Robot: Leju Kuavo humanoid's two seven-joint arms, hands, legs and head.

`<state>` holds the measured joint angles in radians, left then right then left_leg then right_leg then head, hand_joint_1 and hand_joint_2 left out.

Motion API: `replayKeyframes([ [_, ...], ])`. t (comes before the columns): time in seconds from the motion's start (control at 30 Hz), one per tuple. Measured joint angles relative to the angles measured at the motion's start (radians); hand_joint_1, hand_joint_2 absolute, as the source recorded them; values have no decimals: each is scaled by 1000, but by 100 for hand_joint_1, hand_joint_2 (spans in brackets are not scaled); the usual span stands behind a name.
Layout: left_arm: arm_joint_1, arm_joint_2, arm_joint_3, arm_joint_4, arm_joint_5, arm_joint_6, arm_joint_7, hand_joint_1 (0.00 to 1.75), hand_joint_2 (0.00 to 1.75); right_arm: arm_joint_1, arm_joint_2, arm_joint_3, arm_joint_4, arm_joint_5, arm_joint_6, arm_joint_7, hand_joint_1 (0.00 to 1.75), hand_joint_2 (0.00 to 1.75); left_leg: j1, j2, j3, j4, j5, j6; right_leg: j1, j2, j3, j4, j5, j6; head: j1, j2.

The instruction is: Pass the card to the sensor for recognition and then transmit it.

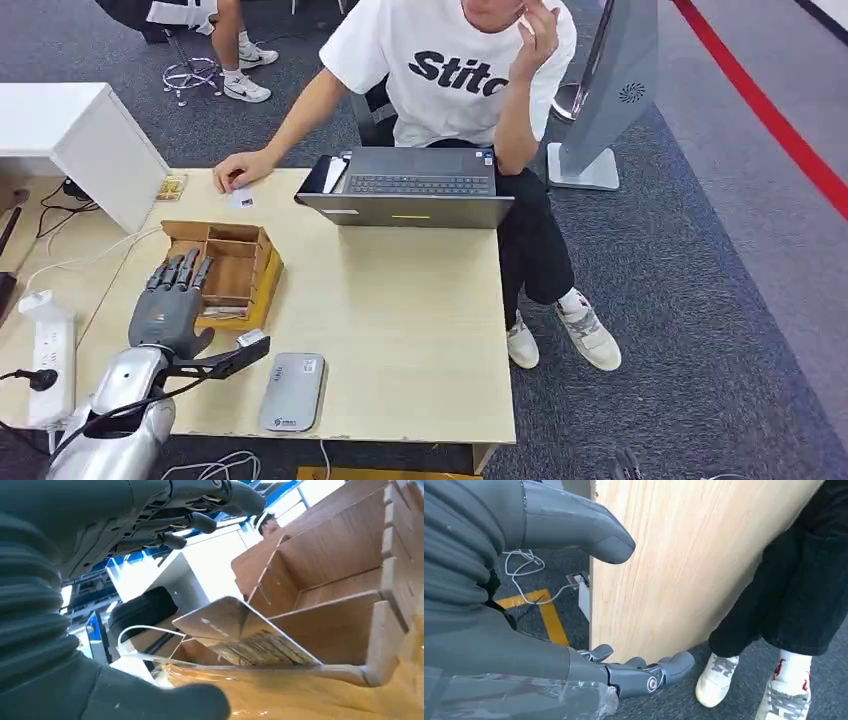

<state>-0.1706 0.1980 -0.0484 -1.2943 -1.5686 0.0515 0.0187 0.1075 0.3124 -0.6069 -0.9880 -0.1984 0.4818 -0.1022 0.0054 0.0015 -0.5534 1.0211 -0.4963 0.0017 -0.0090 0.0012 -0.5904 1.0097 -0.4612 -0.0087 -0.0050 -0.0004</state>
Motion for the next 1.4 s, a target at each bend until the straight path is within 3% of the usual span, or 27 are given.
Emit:
replayKeyframes([
  [0.63,8,-49,26,-21,0,0,-47,175,175,5,0,8,-10,-40,0,14,0,175,0,0,0,0,0,0,0,0,-1,0,0,0,0,0],
  [0.87,-48,-87,26,-147,73,22,-82,175,175,20,0,11,-13,-45,0,10,0,175,0,-1,-1,1,0,0,0,-1,-1,0,0,0,0,0],
  [1.1,-123,-132,26,-289,160,-8,-96,175,175,43,0,32,-16,-64,-10,7,0,175,0,0,-1,1,0,0,0,0,-1,0,1,-1,0,0],
  [1.4,-171,-143,27,-325,177,-28,-90,175,175,45,0,34,-14,-63,-6,1,0,175,0,0,-1,0,1,-1,0,0,-1,0,1,-1,-2,0],
])
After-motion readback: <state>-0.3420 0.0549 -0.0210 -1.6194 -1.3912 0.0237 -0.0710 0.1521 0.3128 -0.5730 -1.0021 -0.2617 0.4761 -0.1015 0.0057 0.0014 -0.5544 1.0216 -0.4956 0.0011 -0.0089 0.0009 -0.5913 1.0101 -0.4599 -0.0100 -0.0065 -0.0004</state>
